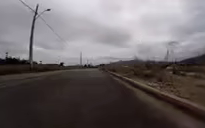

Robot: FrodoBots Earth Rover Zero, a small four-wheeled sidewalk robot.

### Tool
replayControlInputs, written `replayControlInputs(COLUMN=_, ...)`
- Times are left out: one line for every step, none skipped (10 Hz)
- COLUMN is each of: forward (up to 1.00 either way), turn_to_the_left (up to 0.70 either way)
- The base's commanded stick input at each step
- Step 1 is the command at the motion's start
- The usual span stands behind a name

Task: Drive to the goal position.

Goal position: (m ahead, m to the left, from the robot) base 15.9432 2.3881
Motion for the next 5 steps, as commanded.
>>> replayControlInputs(forward=0.7, turn_to_the_left=0.0)
replayControlInputs(forward=0.7, turn_to_the_left=0.0)
replayControlInputs(forward=0.7, turn_to_the_left=0.0)
replayControlInputs(forward=0.7, turn_to_the_left=0.0)
replayControlInputs(forward=0.7, turn_to_the_left=0.0)
